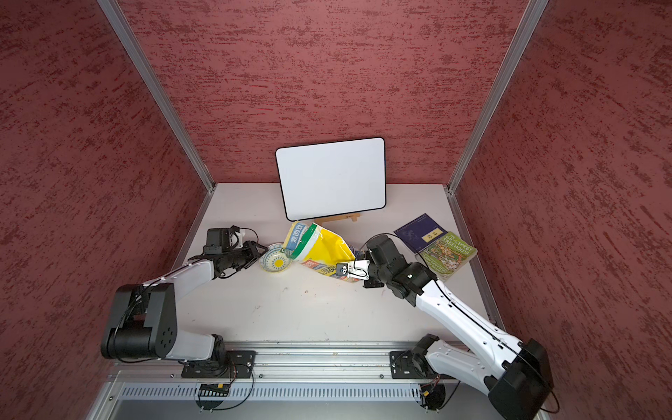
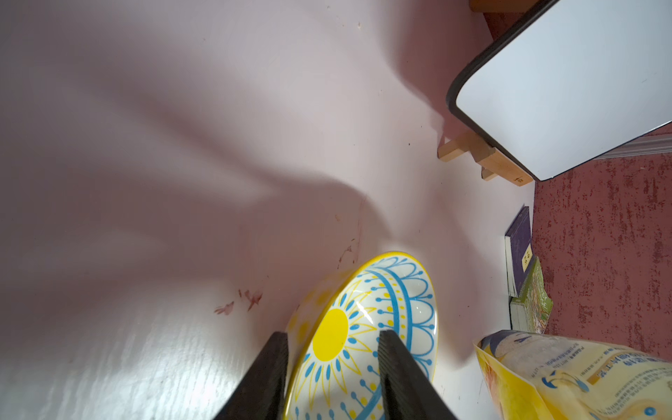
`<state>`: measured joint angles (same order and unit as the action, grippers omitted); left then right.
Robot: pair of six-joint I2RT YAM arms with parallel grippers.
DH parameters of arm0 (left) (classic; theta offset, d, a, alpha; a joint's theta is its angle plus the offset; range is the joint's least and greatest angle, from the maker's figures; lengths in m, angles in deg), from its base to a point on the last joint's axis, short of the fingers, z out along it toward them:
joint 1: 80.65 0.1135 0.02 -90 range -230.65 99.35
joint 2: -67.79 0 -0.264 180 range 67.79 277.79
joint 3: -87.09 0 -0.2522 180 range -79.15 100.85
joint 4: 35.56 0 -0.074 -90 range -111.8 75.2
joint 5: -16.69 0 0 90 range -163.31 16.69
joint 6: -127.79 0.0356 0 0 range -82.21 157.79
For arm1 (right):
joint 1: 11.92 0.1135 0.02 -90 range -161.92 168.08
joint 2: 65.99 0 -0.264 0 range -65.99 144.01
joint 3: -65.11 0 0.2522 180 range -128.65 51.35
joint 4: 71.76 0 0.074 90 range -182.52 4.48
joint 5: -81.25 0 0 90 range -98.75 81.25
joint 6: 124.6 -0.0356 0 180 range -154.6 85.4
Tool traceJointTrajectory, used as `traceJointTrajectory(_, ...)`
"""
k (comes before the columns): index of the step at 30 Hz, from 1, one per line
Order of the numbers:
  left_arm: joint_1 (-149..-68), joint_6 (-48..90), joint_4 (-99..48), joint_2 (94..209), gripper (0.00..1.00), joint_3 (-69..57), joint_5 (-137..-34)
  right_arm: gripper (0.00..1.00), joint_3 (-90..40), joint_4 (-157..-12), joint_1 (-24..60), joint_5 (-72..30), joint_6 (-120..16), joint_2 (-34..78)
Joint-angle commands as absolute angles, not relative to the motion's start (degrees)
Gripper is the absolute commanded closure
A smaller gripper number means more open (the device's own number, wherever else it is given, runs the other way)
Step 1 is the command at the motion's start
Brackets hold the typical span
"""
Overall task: Pour the oats into the breakfast bowl
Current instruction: Move the bowl to the center of the board.
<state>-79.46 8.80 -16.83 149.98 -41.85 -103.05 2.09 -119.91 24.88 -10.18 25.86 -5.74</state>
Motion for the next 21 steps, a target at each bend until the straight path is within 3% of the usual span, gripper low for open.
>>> traceJointTrajectory(1,-82.4,7.5,-20.0,150.1,0.56,-40.7,-103.7,1.0,-5.2,-115.3,24.3,-7.4,29.1,-7.2)
traceJointTrajectory(17,-95.7,1.2,-30.0,155.3,0.57,-40.4,-101.3,1.0,-17.5,-130.8,24.0,3.9,40.5,-3.5)
traceJointTrajectory(21,-95.4,1.2,-30.6,153.0,0.5,-41.5,-101.0,1.0,-19.8,-133.5,23.6,5.8,43.5,-2.1)
